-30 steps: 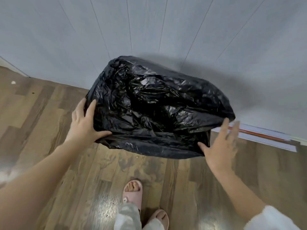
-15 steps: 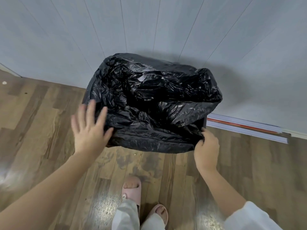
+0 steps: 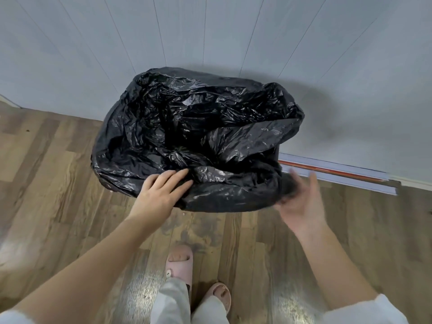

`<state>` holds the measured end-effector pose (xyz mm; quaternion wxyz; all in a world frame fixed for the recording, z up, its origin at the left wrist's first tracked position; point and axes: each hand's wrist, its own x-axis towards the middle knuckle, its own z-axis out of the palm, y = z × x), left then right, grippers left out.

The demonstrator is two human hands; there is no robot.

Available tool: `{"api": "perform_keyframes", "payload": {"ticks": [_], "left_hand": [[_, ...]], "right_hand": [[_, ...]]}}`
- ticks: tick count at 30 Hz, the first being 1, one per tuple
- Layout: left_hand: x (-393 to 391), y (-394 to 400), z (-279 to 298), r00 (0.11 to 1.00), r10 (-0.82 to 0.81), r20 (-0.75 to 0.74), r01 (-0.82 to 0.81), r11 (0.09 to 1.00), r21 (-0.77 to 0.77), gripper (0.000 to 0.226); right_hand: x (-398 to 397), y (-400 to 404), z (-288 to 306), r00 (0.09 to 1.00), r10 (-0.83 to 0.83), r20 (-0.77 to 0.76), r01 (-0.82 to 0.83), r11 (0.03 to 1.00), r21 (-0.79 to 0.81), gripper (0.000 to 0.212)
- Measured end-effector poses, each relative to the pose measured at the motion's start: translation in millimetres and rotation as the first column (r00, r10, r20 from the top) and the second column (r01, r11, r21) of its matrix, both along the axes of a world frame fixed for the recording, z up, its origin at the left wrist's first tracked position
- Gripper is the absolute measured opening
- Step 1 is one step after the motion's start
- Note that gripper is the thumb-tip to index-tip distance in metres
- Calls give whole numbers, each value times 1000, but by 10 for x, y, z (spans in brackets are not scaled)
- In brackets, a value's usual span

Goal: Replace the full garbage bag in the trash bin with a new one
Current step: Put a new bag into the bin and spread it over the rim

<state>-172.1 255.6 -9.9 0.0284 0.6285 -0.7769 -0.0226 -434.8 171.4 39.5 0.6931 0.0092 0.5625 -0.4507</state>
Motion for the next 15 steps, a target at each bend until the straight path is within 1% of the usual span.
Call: {"api": "perform_keyframes", "payload": {"ticks": [1, 2, 3, 4, 5, 6, 7, 8, 9, 10, 11, 12, 13, 14, 15], "left_hand": [[25, 37, -26, 1000, -17, 11, 17, 999, -48, 50], [38, 67, -51, 999, -35, 32, 38, 997, -65, 51], [34, 91, -73, 997, -57, 55, 60, 996, -64, 49], [14, 114, -89, 994, -68, 81, 73, 996, -53, 44], [-15, 129, -104, 993, -66, 94, 69, 997, -25, 39], [-44, 135, -113, 994, -46, 103, 44, 999, 22, 38], [-66, 135, -140, 993, -25, 113, 17, 997, 76, 41], [-78, 134, -167, 992, 4, 123, -21, 991, 132, 44], [-85, 120, -187, 992, 33, 120, -56, 981, 188, 47], [-91, 90, -183, 990, 65, 121, -94, 965, 246, 50], [-99, 52, -176, 985, 89, 146, -131, 941, 312, 53], [-111, 9, -144, 979, 99, 180, -164, 906, 390, 55], [-120, -36, -136, 973, 119, 197, -199, 868, 456, 55], [-119, -82, -127, 968, 122, 218, -224, 813, 537, 55], [-126, -136, -91, 968, 102, 231, -228, 745, 627, 53]], "right_hand": [[-71, 12, -5, 978, -153, -141, 152, 988, -22, 23], [-132, 54, -30, 908, -211, -362, 197, 977, -76, 14], [-182, 124, -61, 766, -186, -616, 137, 982, -128, 9], [-221, 222, -118, 509, -125, -852, -18, 988, -156, 9], [-255, 347, -201, 206, -103, -973, -228, 962, -150, 12], [-263, 489, -284, -41, -115, -993, -402, 911, -89, 16], [-259, 625, -362, -188, -86, -978, -483, 875, 16, 19], [-282, 744, -451, -288, 7, -958, -495, 855, 155, 25], [-320, 840, -550, -364, 185, -913, -458, 818, 348, 32], [-360, 916, -645, -399, 459, -794, -391, 698, 600, 36], [-386, 966, -729, -402, 699, -592, -339, 487, 805, 37], [-408, 989, -803, -370, 830, -417, -356, 288, 889, 38], [-399, 970, -863, -291, 909, -299, -443, 149, 884, 39], [-356, 905, -865, -181, 960, -215, -539, 86, 838, 41], [-310, 824, -853, -57, 977, -207, -610, 130, 782, 43]]}}
